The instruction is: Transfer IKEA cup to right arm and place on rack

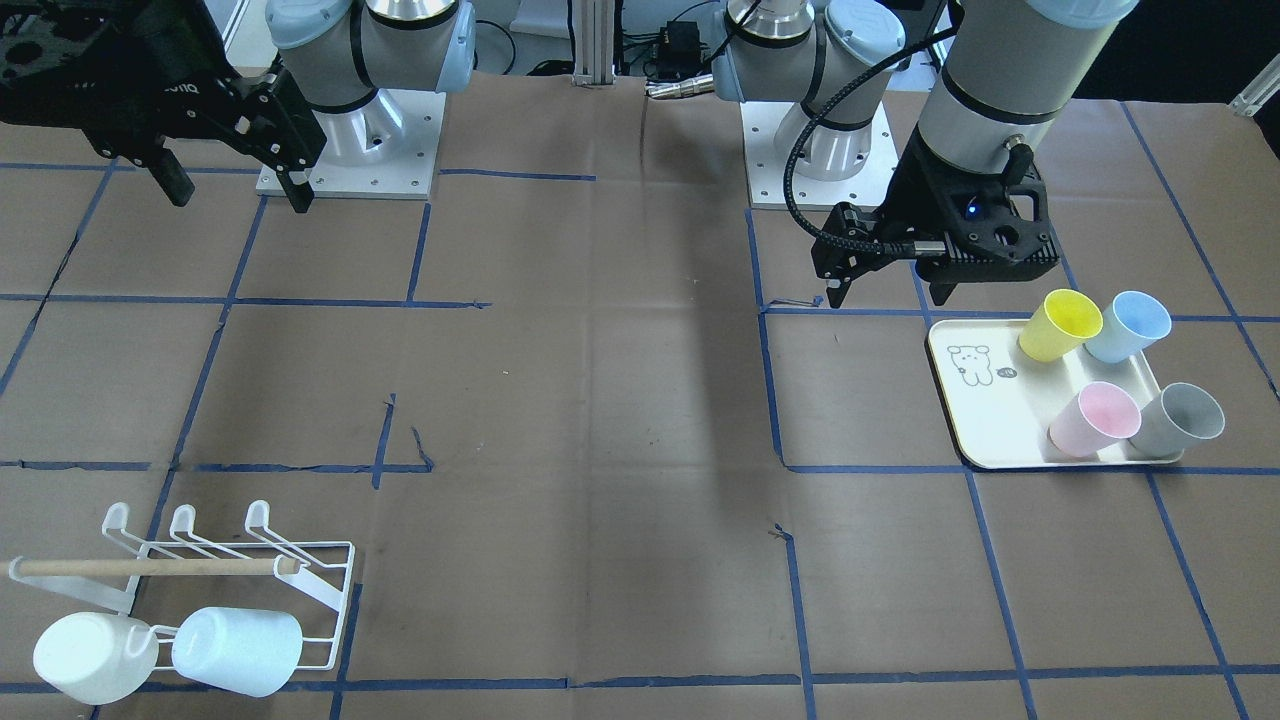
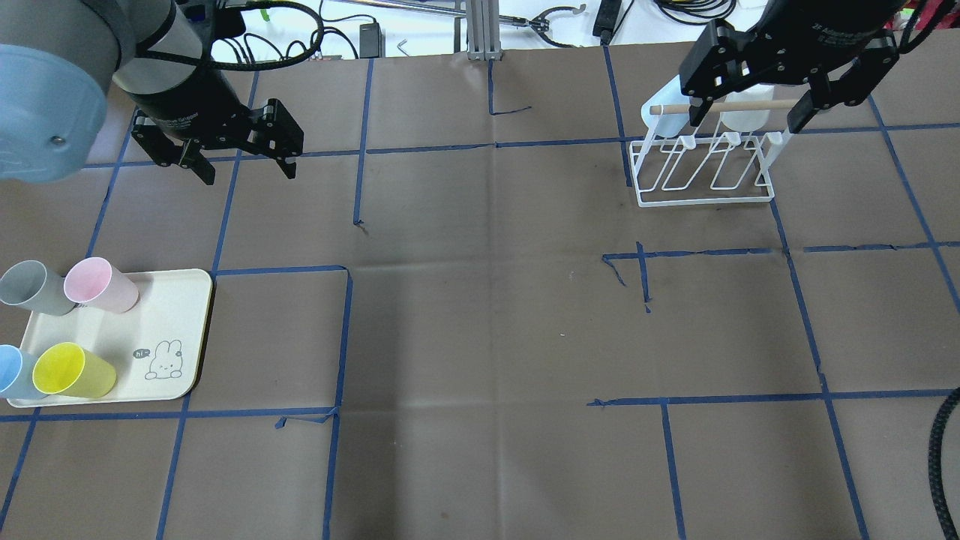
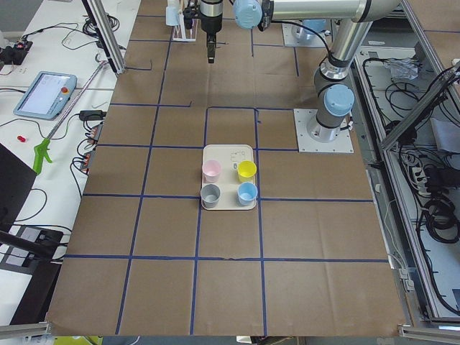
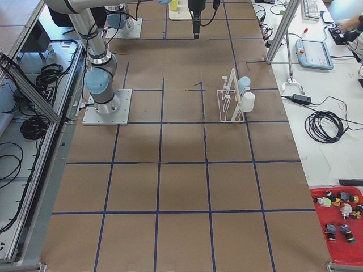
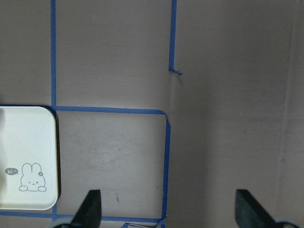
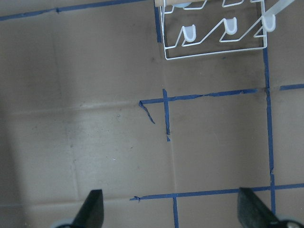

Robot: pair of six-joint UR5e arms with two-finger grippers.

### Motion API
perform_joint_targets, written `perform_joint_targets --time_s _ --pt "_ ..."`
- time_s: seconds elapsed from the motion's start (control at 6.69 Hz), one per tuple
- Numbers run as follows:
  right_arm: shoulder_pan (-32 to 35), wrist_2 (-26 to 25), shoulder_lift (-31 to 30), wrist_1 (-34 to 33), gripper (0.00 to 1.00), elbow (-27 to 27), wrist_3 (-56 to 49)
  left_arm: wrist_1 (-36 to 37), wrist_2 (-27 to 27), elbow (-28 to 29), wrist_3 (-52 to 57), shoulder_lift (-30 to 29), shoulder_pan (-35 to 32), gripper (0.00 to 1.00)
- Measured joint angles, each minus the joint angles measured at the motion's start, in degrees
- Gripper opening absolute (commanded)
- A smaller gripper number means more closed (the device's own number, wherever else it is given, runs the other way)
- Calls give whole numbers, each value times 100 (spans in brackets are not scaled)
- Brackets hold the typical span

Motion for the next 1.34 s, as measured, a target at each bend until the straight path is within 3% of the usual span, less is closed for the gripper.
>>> perform_joint_targets --time_s 0.45,1.34 --pt "94 10 76 279 100 28 24 0 0 0 0 0 0 100" --pt "215 -59 91 220 100 202 11 9 0 0 0 0 0 100"
